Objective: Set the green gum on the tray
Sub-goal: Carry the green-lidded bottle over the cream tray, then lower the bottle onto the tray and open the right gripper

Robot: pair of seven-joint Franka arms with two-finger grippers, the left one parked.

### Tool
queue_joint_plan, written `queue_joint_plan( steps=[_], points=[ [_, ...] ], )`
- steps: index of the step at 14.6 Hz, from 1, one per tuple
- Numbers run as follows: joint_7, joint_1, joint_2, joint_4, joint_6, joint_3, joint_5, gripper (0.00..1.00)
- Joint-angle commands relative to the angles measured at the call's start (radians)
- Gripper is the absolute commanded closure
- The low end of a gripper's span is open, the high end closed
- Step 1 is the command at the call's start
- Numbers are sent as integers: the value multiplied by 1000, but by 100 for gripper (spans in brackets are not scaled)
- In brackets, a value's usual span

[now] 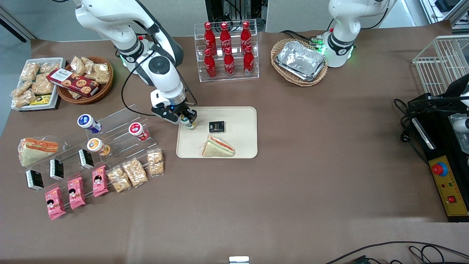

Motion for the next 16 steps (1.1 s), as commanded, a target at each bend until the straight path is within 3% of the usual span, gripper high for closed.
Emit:
queue_joint_plan(
  steps=[1,5,7,8,16],
  points=[
    [61,35,-10,-43,44,-1,-37,49],
    [64,40,-7,-57,53,-1,-68,47],
    [73,38,-2,-55,53,-1,-74,21],
    [73,38,-2,-55,53,-1,-74,3],
    [58,31,-11,-14,27,-4,-72,0]
  ],
)
